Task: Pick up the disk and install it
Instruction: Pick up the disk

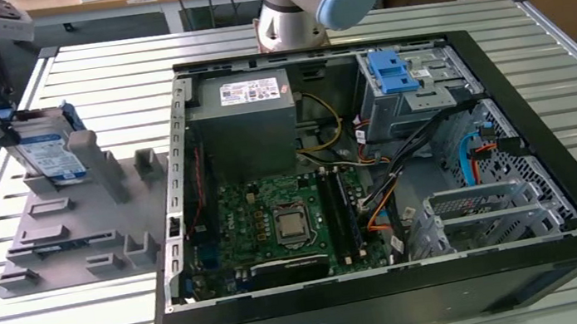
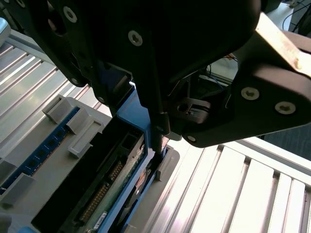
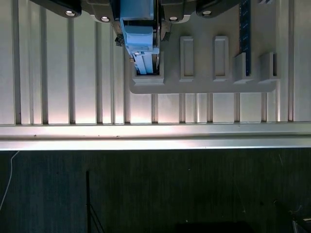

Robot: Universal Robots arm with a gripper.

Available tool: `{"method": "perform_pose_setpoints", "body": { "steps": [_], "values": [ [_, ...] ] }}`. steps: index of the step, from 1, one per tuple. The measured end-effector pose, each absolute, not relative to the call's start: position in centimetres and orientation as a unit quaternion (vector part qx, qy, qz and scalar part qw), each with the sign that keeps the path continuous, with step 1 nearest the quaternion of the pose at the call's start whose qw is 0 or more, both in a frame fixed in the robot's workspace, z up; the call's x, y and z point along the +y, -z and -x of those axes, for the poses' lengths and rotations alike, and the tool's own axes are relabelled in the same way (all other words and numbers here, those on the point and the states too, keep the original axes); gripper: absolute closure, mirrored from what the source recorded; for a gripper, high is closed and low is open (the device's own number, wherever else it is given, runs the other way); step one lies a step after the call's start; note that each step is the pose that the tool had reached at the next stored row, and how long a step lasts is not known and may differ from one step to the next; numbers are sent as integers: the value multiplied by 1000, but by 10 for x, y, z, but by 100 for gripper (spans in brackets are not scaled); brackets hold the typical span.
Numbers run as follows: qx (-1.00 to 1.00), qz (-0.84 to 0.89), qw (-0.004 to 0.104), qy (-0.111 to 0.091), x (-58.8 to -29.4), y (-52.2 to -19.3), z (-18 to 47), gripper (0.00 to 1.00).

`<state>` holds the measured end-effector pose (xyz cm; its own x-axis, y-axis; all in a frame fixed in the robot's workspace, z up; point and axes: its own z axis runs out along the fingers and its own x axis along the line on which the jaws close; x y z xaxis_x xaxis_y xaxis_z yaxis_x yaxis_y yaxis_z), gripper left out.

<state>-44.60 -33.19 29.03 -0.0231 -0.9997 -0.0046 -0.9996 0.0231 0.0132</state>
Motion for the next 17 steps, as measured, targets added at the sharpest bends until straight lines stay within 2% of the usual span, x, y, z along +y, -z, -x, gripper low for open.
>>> {"method": "perform_pose_setpoints", "body": {
  "steps": [17],
  "values": [
    [-715, -699, 3, 6, -332, -296, 446, 64]
  ]
}}
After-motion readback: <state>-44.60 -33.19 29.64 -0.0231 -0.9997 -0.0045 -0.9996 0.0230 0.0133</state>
